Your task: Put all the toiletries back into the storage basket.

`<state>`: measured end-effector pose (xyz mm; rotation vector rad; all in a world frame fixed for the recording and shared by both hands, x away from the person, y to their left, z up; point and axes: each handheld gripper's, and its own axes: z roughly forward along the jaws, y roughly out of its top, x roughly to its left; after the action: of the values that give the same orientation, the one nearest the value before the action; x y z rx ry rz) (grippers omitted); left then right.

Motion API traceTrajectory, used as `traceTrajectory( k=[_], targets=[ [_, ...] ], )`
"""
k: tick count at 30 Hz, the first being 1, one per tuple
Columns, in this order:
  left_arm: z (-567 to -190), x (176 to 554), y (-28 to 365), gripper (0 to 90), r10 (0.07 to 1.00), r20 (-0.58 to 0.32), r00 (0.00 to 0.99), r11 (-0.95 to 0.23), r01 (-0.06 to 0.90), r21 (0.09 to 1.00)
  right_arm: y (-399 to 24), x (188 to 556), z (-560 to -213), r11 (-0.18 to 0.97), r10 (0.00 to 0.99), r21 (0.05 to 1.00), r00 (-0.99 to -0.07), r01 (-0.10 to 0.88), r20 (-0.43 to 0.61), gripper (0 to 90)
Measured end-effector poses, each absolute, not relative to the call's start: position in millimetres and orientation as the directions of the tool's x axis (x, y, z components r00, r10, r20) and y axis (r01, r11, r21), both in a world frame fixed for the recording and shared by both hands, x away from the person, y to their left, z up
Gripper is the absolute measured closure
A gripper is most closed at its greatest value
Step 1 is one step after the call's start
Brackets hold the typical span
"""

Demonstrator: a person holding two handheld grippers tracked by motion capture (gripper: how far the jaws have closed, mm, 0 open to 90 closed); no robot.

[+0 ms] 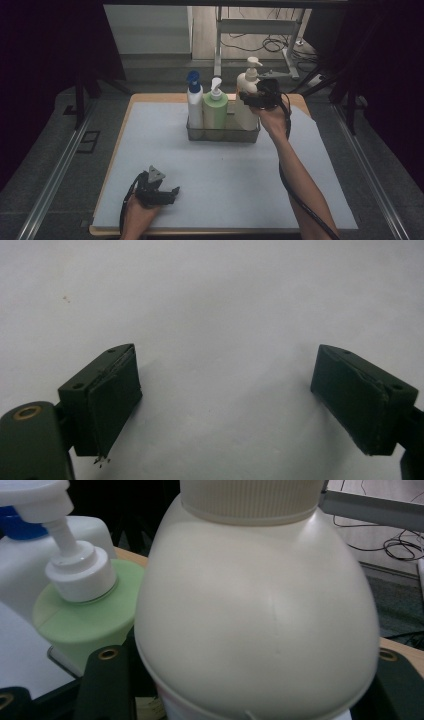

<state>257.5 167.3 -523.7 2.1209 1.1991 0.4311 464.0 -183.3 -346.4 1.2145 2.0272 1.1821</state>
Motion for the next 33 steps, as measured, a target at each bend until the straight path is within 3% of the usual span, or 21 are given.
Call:
traceTrajectory(
  k=[33],
  targets=[
    [-524,257,167,12.2,0.85,-0.035,0.525,-0.364,0.634,0.682,-170,467,-383,0.272,0.881,0.838,-0.473,0.473,-0.019,37.1]
  ],
)
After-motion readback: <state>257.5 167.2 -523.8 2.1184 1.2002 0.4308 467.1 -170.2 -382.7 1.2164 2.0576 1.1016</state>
